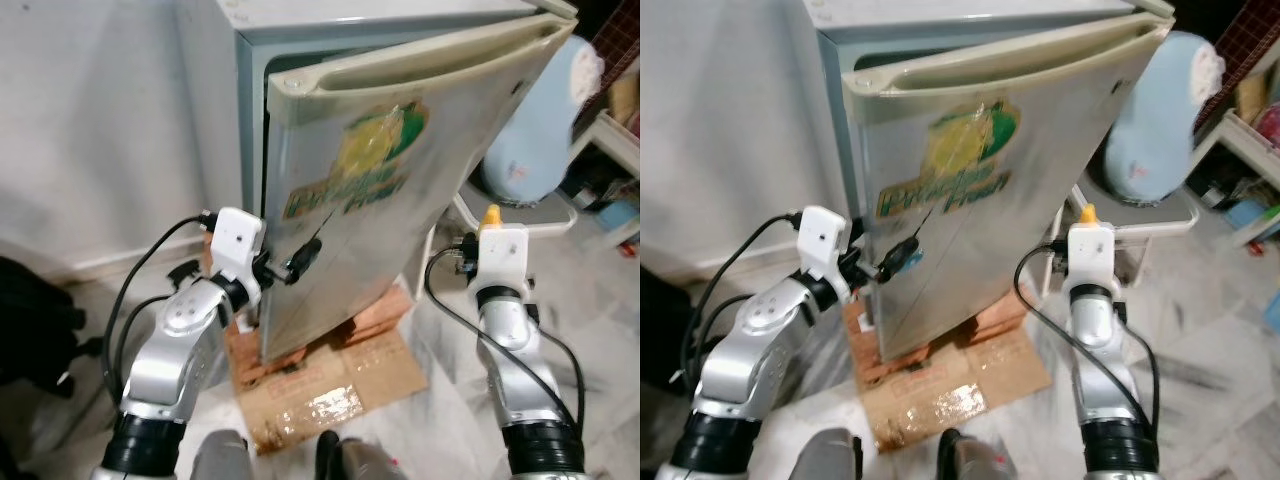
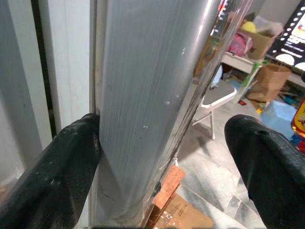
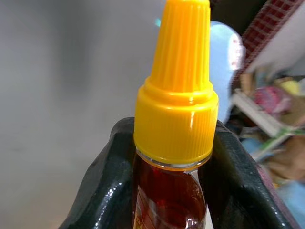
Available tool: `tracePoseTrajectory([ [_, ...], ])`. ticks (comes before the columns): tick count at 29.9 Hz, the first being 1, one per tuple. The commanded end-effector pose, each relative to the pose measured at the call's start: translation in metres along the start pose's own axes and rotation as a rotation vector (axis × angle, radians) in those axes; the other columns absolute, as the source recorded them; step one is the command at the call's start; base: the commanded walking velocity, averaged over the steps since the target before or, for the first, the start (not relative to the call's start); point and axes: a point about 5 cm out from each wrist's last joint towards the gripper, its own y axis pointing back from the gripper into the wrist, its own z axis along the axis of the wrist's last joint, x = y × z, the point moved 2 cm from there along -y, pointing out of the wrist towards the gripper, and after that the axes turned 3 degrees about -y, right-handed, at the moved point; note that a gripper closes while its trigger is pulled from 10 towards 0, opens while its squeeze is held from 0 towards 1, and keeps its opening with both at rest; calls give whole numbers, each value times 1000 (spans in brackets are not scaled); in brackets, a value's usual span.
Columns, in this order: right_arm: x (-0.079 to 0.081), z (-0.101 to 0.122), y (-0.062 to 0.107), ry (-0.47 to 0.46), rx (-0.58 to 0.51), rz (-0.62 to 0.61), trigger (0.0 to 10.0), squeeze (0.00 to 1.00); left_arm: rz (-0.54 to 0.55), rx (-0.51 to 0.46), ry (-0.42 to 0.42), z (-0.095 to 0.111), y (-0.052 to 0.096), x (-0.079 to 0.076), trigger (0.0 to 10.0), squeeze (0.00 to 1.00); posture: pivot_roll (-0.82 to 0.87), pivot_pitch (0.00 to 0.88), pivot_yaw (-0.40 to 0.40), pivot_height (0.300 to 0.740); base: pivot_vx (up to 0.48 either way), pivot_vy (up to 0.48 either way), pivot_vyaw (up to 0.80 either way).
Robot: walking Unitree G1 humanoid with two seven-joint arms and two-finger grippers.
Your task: Restocking fridge
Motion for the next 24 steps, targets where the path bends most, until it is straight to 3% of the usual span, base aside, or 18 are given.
tracePoseTrajectory([
  [1,-2,9,1,-20,-33,14,10000,0,-176,-66,-10,17,-15,-39,10000,0,42,103,-96,740,0,-416,0],
  [7,1,9,4,-23,-26,22,10000,0,-183,-68,-11,18,-15,-42,10000,0,44,102,-97,740,0,-407,0],
  [15,1,8,9,-18,-10,27,10000,0,-185,-69,-17,19,-13,-43,10000,0,45,101,-98,740,0,-375,-768],
  [22,-1,8,11,0,-5,10,10000,0,-199,-70,-21,20,-14,-47,10000,0,43,98,-97,740,0,-354,0],
  [24,-3,9,11,6,-14,-3,10000,0,-202,-72,-21,20,-15,-48,10000,0,43,98,-97,740,0,-334,-800],
])
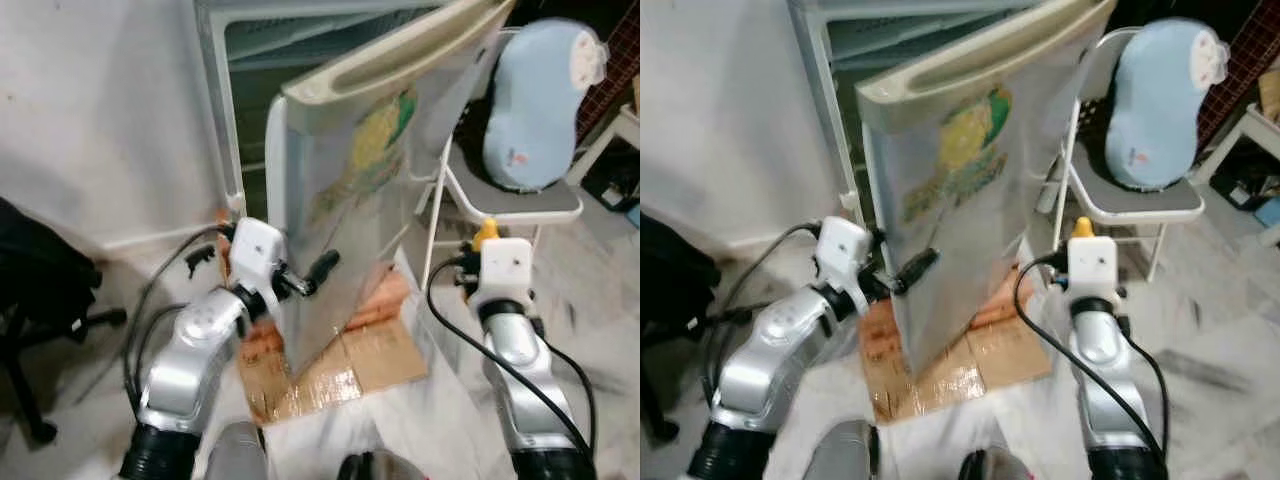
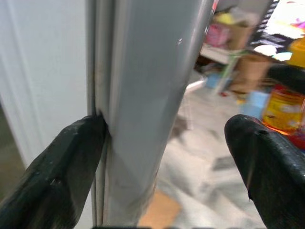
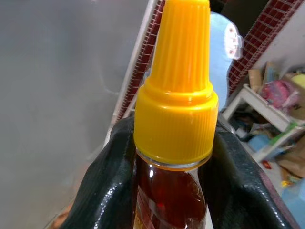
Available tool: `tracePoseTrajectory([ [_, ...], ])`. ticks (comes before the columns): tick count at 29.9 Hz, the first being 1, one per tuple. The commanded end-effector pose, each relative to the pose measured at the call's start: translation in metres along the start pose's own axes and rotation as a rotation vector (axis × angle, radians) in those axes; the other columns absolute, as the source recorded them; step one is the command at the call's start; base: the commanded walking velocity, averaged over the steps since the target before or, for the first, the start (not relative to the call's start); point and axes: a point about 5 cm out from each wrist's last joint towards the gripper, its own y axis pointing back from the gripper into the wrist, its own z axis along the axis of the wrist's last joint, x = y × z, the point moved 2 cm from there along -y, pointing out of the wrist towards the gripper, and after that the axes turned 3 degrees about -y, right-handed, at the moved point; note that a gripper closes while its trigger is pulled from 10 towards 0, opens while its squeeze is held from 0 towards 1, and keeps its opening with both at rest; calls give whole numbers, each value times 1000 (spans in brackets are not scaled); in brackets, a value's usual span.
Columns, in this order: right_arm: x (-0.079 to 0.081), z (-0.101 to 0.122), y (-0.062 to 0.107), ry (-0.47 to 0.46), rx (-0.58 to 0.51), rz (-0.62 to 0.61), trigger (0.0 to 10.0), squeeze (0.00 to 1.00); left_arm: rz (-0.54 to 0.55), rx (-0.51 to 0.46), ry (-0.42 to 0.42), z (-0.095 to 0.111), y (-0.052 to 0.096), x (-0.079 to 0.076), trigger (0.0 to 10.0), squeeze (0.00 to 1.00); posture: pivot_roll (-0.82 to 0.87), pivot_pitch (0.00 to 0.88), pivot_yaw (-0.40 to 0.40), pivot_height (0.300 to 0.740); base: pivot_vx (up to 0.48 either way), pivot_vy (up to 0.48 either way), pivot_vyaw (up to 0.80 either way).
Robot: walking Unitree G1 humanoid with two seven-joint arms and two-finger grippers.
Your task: Restocking fridge
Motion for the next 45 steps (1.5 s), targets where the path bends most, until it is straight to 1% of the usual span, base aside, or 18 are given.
tracePoseTrajectory([
  [1,-5,13,0,5,-52,-20,10000,0,-81,-101,-50,27,-9,-15,10000,0,41,97,-97,740,0,-326,-800],
  [13,-4,13,-1,-4,-46,-22,10000,0,-102,-105,-49,28,-15,-22,10000,0,44,95,-97,740,0,-249,-696],
  [15,-3,12,-1,-3,-44,-22,10000,0,-130,-111,-59,31,-22,-29,10000,0,43,94,-98,740,0,0,-606],
  [18,-2,12,-2,-5,-44,-21,10000,0,-150,-105,-79,30,-26,-34,10000,0,38,94,-97,740,0,0,-523],
  [21,-2,13,-3,-5,-46,-23,10000,0,-122,-110,-102,31,-28,-33,10000,0,34,94,-97,740,0,0,0],
  [23,-3,13,-3,-5,-48,-26,10000,0,-54,-105,-118,30,-27,-23,10000,0,34,96,-97,740,0,0,0],
  [25,-4,13,-4,-4,-48,-29,10000,0,55,-104,-132,27,-19,-4,10000,0,39,100,-99,740,0,0,0],
  [26,-4,13,-4,-4,-48,-29,10000,0,55,-104,-132,27,-19,-4,10000,0,39,100,-99,740,0,0,0],
  [30,-1,14,-6,-15,-50,-23,10000,0,247,-112,-132,23,1,26,10000,0,45,102,-103,740,0,0,0],
  [34,3,17,-9,-34,-59,-6,10000,0,406,-107,-149,16,24,49,10000,0,53,102,-107,740,0,0,0],
  [35,6,21,-12,-43,-73,9,10000,0,500,-105,-139,12,39,59,10000,0,57,102,-109,740,0,0,0],
  [36,6,21,-12,-43,-73,9,10000,0,500,-105,-139,12,39,59,10000,0,57,102,-109,740,0,0,0],
  [37,8,23,-13,-43,-79,17,10000,0,594,-96,-127,7,54,68,10000,0,59,102,-110,740,0,0,0],
  [39,10,24,-15,-57,-80,25,10000,0,661,-92,-130,4,66,74,10000,0,61,102,-111,740,0,0,0],
  [40,11,24,-17,-53,-85,32,10000,0,725,-82,-141,0,79,78,10000,0,64,101,-113,740,0,0,0],
  [43,13,25,-19,-67,-87,43,10000,0,796,-69,-148,-6,95,80,10000,0,65,99,-115,740,0,0,0],
  [44,13,25,-19,-67,-87,43,10000,0,796,-69,-148,-6,95,80,10000,0,65,99,-115,740,0,0,0],
  [45,16,27,-20,-77,-92,57,10000,0,822,-62,-150,-8,101,80,10000,0,65,97,-115,740,0,0,0],
])
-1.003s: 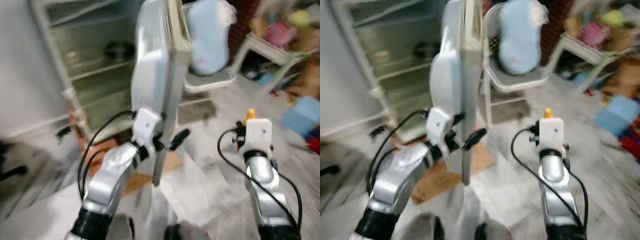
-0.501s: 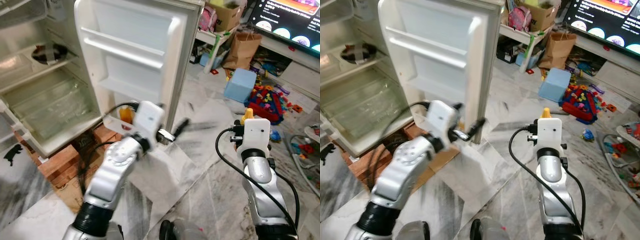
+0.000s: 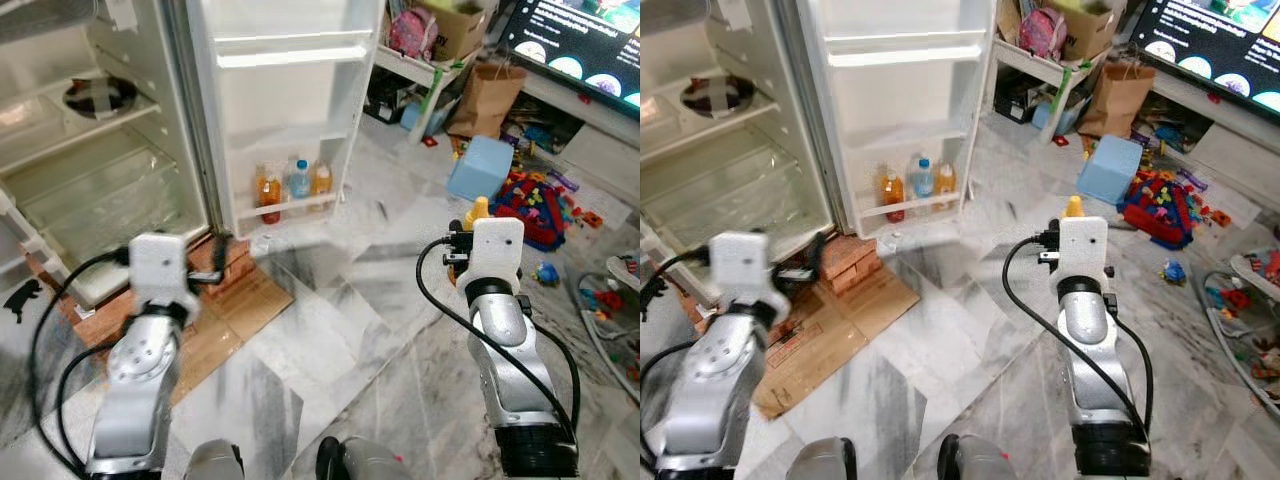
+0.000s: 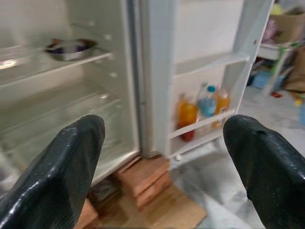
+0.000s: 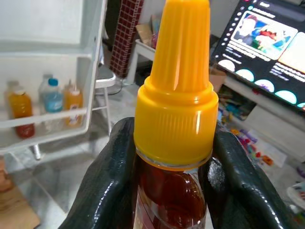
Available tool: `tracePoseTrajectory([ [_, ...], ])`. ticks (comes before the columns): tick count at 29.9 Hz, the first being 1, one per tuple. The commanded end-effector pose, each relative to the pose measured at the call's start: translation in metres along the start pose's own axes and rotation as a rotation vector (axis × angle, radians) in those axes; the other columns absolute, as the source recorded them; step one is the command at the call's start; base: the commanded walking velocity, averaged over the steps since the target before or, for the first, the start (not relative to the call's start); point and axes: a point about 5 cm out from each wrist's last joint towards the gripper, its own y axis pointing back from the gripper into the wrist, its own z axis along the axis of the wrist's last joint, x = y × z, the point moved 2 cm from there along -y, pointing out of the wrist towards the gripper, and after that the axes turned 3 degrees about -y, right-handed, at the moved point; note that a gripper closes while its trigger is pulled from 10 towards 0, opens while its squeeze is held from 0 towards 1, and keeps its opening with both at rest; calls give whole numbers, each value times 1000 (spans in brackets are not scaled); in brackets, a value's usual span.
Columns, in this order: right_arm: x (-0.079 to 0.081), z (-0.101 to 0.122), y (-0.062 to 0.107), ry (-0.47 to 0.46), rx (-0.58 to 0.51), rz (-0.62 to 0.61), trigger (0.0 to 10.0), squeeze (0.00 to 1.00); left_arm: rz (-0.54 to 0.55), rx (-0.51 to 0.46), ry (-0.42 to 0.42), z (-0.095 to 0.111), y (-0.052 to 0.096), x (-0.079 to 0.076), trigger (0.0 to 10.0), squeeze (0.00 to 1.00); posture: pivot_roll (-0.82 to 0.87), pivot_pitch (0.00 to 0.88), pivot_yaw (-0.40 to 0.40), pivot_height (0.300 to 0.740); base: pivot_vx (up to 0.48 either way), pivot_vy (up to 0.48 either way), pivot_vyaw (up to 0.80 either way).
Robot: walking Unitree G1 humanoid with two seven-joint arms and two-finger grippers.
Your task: Restocking fridge
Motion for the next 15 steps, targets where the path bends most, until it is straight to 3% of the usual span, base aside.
tracePoseTrajectory([
  [1,1,9,-4,-11,-43,14,10000,0,22,-13,1,3,5,2,10000,0,65,97,-115,740,0,0,0],
  [5,7,12,-6,-16,-57,48,10000,0,21,-15,10,3,8,2,10000,0,63,95,-114,740,0,0,0],
  [15,11,15,-9,-28,-74,68,10000,0,12,-44,11,11,0,0,10000,0,61,103,-112,740,340,0,0],
])
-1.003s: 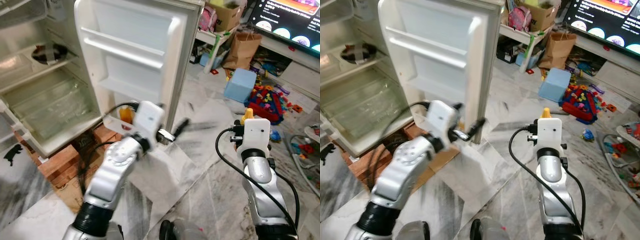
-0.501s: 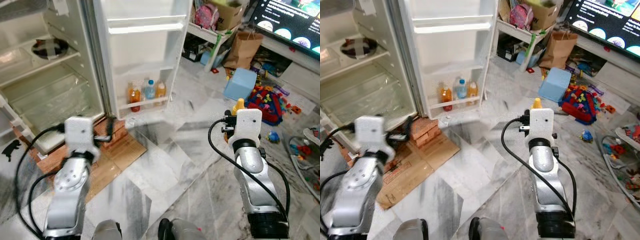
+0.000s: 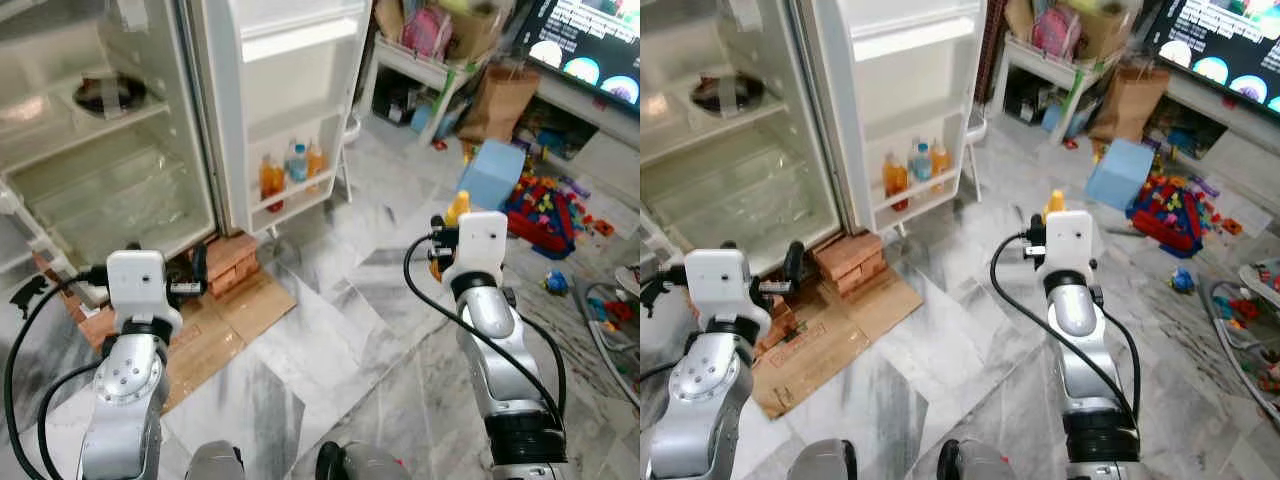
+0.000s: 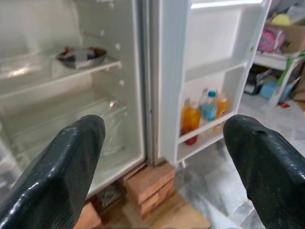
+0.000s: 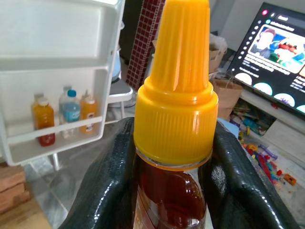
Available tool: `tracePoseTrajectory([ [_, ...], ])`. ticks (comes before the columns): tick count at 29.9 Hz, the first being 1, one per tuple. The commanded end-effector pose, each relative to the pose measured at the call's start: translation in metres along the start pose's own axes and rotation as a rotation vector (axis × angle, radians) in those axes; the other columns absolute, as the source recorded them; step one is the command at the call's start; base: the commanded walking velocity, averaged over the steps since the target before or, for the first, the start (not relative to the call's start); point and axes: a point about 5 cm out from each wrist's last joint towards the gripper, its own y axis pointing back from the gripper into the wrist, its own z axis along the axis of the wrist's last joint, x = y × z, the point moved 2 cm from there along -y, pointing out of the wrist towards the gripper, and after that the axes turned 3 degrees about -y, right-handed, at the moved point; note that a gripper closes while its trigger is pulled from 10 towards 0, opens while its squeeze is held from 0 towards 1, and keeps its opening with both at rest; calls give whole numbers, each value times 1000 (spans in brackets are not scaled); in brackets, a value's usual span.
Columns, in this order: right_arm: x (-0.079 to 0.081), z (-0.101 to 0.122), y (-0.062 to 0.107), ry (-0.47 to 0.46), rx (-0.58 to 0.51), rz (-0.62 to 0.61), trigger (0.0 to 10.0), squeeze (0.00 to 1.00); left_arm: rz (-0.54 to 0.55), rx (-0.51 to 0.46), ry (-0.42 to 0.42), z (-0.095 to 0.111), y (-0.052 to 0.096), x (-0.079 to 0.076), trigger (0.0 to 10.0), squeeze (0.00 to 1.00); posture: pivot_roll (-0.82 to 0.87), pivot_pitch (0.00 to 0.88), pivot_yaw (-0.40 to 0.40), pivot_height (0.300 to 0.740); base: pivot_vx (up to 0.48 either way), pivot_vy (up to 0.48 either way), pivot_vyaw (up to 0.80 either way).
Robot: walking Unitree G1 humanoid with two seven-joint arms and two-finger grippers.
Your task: Restocking fridge
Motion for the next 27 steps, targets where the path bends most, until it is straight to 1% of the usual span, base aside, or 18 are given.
tracePoseTrajectory([
  [1,-2,9,-4,-6,-37,-3,10000,0,-9,-15,-1,4,-1,-2,10000,0,61,103,-112,740,398,0,0],
  [7,0,12,-6,-20,-52,19,10000,0,-9,-22,-1,6,-5,-2,10000,0,61,98,-110,740,398,-263,0],
  [11,6,14,-6,-25,-63,54,10000,0,-12,-20,2,5,-5,-4,10000,0,58,104,-111,740,374,-296,700],
  [18,9,15,-6,-43,-64,74,10000,0,-10,-12,9,3,-4,-6,10000,0,56,107,-112,740,357,-315,788],
  [26,18,18,-6,-45,-77,146,10000,0,7,7,-8,0,-5,-6,10000,0,53,111,-111,740,329,-346,788],
  [27,20,18,-7,-49,-80,157,10000,0,19,21,-20,-2,-5,-5,10000,0,53,111,-111,740,322,-352,788],
])
